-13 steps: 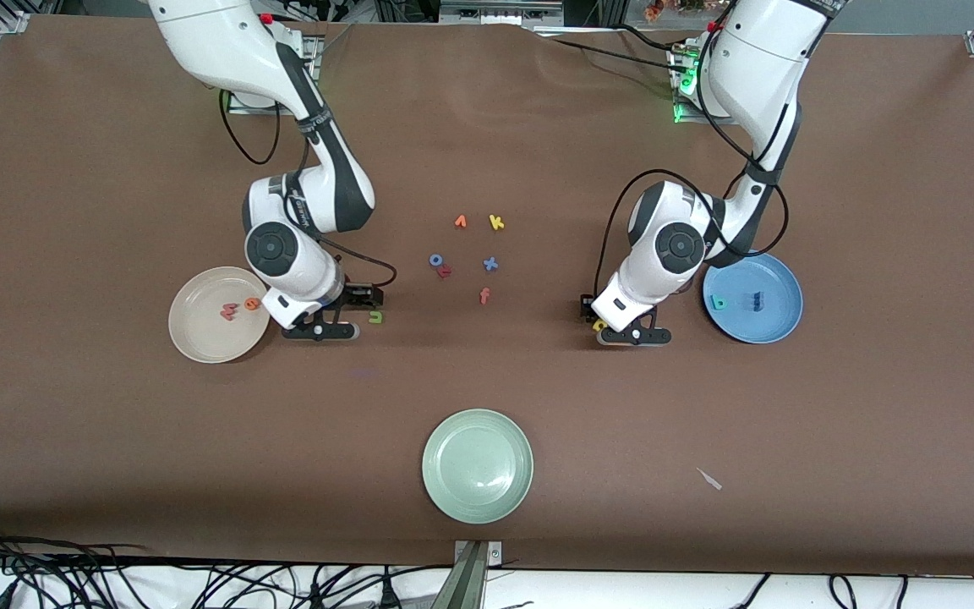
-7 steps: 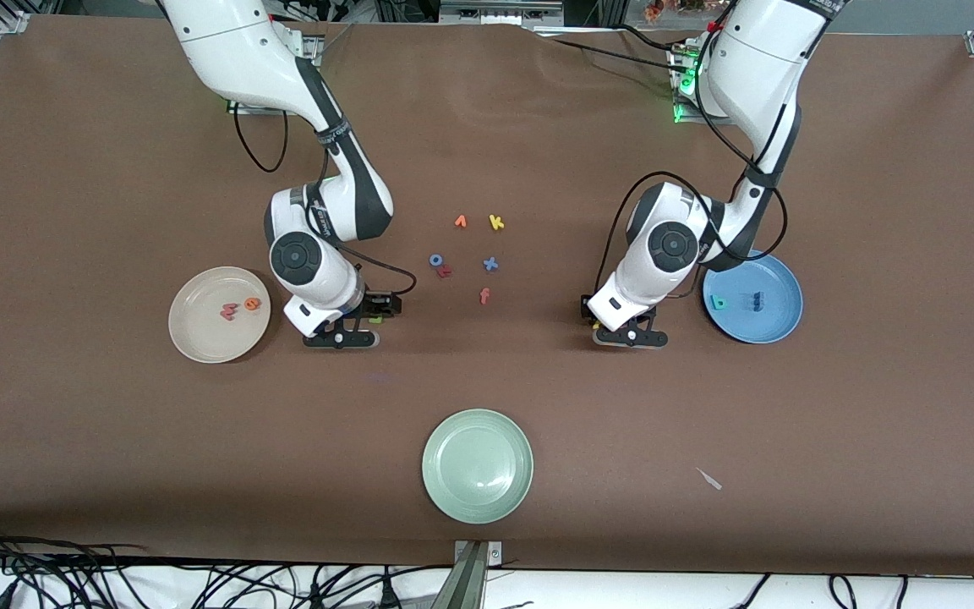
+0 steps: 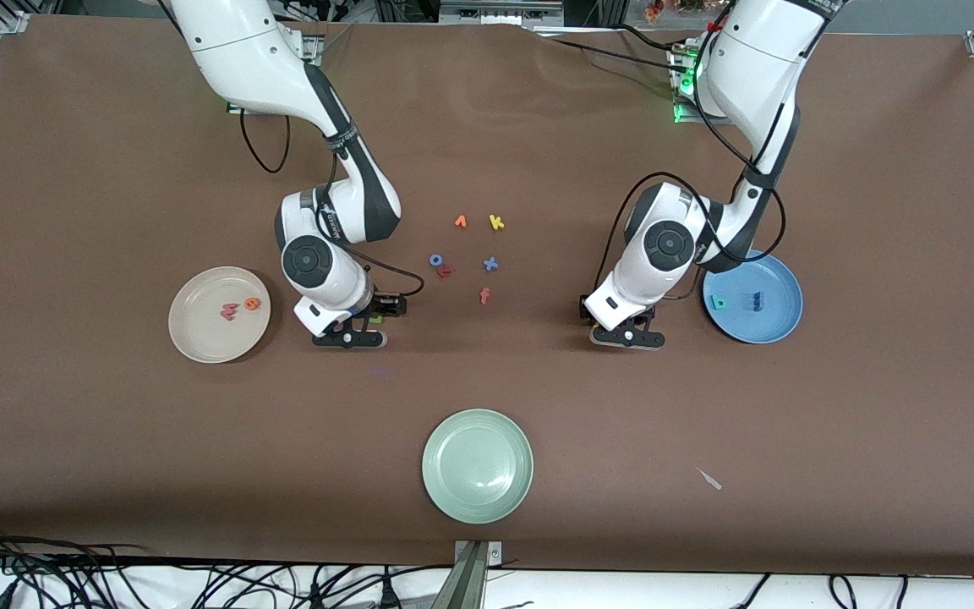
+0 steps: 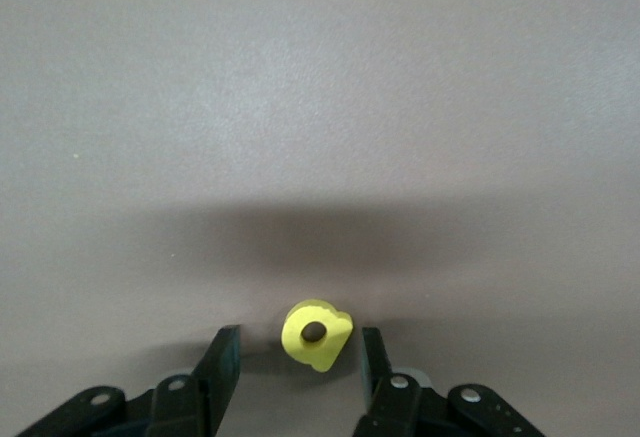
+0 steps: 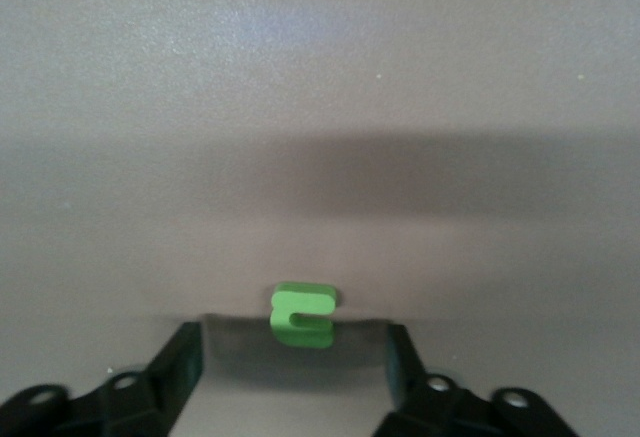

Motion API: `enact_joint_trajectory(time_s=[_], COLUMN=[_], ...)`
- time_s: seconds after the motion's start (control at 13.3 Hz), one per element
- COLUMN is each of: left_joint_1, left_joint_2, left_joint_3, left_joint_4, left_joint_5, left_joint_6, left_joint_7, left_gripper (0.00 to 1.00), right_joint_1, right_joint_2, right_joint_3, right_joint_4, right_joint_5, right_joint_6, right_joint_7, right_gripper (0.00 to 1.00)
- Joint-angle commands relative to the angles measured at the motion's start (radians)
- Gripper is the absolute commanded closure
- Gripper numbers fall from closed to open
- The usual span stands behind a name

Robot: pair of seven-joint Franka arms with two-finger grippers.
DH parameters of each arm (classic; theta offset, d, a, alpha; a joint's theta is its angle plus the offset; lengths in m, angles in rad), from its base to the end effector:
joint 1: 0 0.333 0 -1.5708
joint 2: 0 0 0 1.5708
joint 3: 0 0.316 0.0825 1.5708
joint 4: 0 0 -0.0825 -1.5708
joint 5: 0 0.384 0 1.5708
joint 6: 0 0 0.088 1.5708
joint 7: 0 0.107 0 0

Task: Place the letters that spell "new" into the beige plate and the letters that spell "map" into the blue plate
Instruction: 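Grasp yellow a with the left gripper while the right gripper grasps green u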

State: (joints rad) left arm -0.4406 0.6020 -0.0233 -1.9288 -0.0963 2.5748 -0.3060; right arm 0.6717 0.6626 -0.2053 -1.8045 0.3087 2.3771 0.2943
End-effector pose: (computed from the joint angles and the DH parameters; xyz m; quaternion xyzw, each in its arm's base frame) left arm 0.5620 -0.2788 0.1765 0.9985 -0.0367 0.0077 0.0390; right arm 0.5702 0.2992 0.1763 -0.9986 0.0104 0.0450 0.0240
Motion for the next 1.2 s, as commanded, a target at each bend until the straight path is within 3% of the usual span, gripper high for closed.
enact_joint_trajectory(time_s=[0.0, 0.15, 0.38, 0.53, 0.68, 1.13], left_joint_1=[-0.017, -0.018, -0.021, -0.024, -0.024, -0.023], left_joint_2=[0.018, 0.019, 0.022, 0.025, 0.025, 0.024], left_joint_3=[0.014, 0.014, 0.014, 0.014, 0.014, 0.016], left_joint_4=[0.027, 0.027, 0.027, 0.027, 0.027, 0.027], left_joint_5=[0.032, 0.033, 0.033, 0.035, 0.036, 0.036], left_joint_6=[0.002, 0.004, 0.004, 0.004, 0.005, 0.004], left_joint_7=[-0.015, -0.013, -0.013, -0.013, -0.013, -0.013], left_gripper=[0.55, 0.58, 0.57, 0.58, 0.68, 0.81], right_joint_1=[-0.003, -0.003, -0.004, -0.006, -0.009, -0.012], right_joint_2=[0.012, 0.015, 0.023, 0.023, 0.018, 0.014], right_joint_3=[0.006, 0.006, 0.006, 0.006, 0.006, 0.001], right_joint_4=[0.017, 0.016, 0.016, 0.020, 0.022, 0.028], right_joint_5=[0.018, 0.018, 0.018, 0.018, 0.018, 0.020], right_joint_6=[0.002, 0.002, 0.010, 0.008, 0.007, -0.001], right_joint_7=[0.026, 0.026, 0.031, 0.069, 0.085, 0.094], right_gripper=[0.51, 0.64, 0.76, 0.76, 0.76, 0.83])
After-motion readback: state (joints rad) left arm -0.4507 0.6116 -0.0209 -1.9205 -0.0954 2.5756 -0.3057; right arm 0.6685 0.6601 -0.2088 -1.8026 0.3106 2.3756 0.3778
